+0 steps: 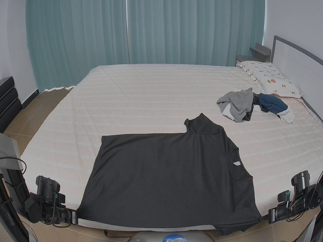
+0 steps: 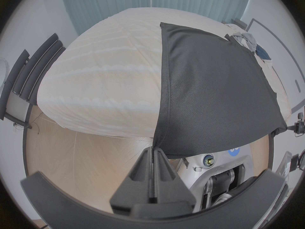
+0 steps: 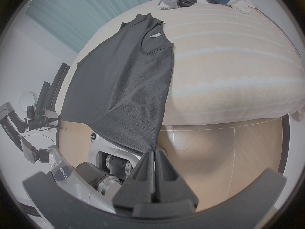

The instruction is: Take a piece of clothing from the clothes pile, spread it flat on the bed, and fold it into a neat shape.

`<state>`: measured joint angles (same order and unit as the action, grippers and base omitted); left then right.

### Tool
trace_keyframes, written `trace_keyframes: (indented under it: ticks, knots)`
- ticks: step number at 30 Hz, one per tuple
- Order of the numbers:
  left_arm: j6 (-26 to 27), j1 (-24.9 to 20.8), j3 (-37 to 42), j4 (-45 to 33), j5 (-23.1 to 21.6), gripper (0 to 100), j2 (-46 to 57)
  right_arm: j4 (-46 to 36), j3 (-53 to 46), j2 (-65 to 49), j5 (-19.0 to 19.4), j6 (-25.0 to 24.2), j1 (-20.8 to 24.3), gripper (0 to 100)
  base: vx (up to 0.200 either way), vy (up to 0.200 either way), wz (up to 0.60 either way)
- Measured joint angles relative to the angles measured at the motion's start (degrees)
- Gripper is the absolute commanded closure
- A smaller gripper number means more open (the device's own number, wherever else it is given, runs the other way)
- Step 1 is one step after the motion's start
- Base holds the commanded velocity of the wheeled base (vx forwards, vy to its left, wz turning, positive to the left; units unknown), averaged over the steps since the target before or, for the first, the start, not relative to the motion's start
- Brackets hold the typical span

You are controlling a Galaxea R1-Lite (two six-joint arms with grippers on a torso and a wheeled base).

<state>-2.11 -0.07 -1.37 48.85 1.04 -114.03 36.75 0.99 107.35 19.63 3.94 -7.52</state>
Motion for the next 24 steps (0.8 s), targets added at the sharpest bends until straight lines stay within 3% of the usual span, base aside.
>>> trace_keyframes:
  ticks: [9, 13, 17, 24]
  knots:
    - [-0.9, 0.2, 0.0, 1.0, -0.1, 100, 1.7, 1.6, 0.1, -1.1, 0.0, 0.1, -0.5, 100, 0.000, 0.000, 0.00]
    - [-6.0, 0.3, -1.5, 1.1, -0.2, 100, 2.9, 2.5, 1.2, -1.5, 0.2, -0.5, -0.8, 100, 0.000, 0.000, 0.00]
    - [-11.5, 0.1, -4.2, 1.2, -0.2, 100, 3.9, 2.9, 4.0, -1.6, 0.2, -3.3, -0.8, 100, 0.000, 0.000, 0.00]
    - [-15.8, 0.0, -8.3, 1.2, -0.2, 100, 5.6, 3.0, 9.8, -3.5, 0.0, -10.2, 0.1, 100, 0.000, 0.000, 0.00]
